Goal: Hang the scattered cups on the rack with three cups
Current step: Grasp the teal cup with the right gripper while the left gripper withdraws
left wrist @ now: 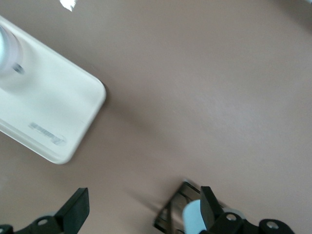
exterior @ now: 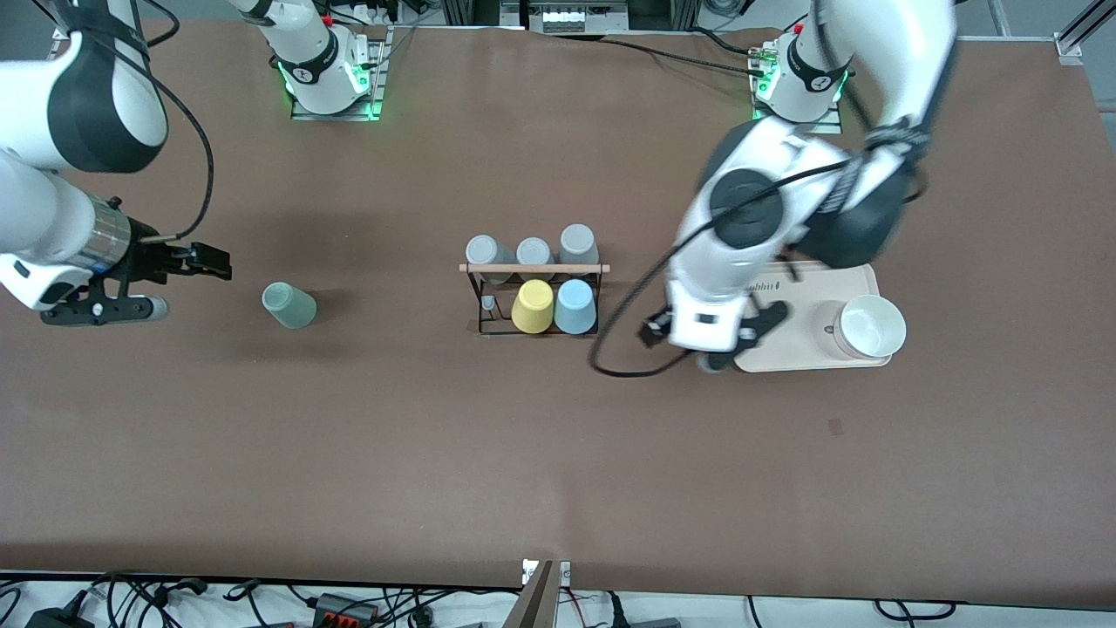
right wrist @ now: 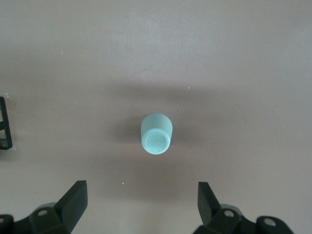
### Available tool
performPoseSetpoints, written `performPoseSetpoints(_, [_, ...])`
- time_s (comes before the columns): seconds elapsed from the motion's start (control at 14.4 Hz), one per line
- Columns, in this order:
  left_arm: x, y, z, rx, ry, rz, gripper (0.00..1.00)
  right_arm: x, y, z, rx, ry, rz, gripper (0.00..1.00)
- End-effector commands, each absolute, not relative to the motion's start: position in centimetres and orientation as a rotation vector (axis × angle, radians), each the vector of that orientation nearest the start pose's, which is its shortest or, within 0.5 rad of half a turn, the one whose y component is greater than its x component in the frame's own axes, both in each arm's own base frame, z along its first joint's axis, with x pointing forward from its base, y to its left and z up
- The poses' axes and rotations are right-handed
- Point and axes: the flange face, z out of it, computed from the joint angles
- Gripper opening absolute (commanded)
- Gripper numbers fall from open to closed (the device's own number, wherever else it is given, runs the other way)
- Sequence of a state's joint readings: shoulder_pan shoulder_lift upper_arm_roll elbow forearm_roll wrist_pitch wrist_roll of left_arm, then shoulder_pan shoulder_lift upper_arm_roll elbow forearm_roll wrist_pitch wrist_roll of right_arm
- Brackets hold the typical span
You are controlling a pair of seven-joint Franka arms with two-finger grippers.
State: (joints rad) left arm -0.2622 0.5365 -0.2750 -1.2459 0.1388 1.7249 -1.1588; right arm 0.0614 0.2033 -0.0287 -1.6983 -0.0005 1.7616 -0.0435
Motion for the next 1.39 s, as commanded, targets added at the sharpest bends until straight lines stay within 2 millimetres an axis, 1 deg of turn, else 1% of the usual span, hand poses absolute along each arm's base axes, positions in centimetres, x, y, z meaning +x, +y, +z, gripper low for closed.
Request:
performPoseSetpoints(0.0, [62.8,-27.3,49.6,-2.968,-0.871,0.022,1.00,61.7,3.3,43.2,-3.159,-0.159,0.208,1.00])
performPoseSetpoints(0.07, [62.7,-25.7,51.1,-2.964,-0.861,0.019,1.00,62.0,3.3,41.8,-3.161,-0.153,0.208,1.00])
performPoseSetpoints(0.14, [63.1,-23.8,52.0,-2.970,-0.856,0.008,1.00,61.8,3.3,40.1,-3.162,-0.140,0.208,1.00])
performPoseSetpoints(0.21, [63.3,-22.8,52.4,-2.974,-0.843,0.008,1.00,61.4,3.4,38.4,-3.164,-0.143,0.201,1.00])
performPoseSetpoints(0.28, [63.1,-21.5,53.8,-2.977,-0.848,-0.008,1.00,60.9,3.1,36.7,-3.166,-0.139,0.191,1.00])
performPoseSetpoints(0.35, [63.2,-20.4,54.4,-2.981,-0.843,-0.010,1.00,60.2,2.5,34.8,-3.166,-0.129,0.189,1.00])
performPoseSetpoints(0.42, [63.0,-19.6,55.1,-2.987,-0.809,-0.006,1.00,59.6,2.3,33.7,-3.166,-0.124,0.199,1.00])
performPoseSetpoints(0.62, [62.3,-15.3,56.3,-2.999,-0.712,0.003,1.00,58.8,1.8,31.3,-3.165,-0.082,0.247,1.00])
performPoseSetpoints(0.69, [61.8,-13.8,57.1,-3.004,-0.667,-0.006,1.00,58.6,1.8,30.7,-3.168,-0.050,0.254,1.00])
performPoseSetpoints(0.83, [60.4,-12.3,58.4,-3.019,-0.560,-0.017,1.00,57.9,2.3,28.9,-3.171,-0.025,0.234,1.00])
performPoseSetpoints(0.9, [59.6,-11.5,59.0,-3.026,-0.506,-0.019,1.00,57.3,2.3,27.6,-3.172,-0.027,0.219,1.00])
performPoseSetpoints(1.04, [58.0,-8.6,60.2,-3.054,-0.406,-0.015,1.00,55.6,1.8,25.0,-3.171,-0.018,0.181,1.00])
performPoseSetpoints(1.11, [57.3,-7.2,60.8,-3.070,-0.361,-0.017,1.00,54.9,1.9,24.1,-3.171,-0.021,0.159,1.00])
performPoseSetpoints(1.18, [56.5,-5.4,61.6,-3.087,-0.325,-0.025,1.00,54.5,1.6,23.5,-3.171,-0.015,0.149,1.00])
performPoseSetpoints(1.32, [55.1,-2.5,62.6,-3.106,-0.212,-0.032,1.00,54.2,1.5,22.7,-3.170,-0.011,0.171,1.00])
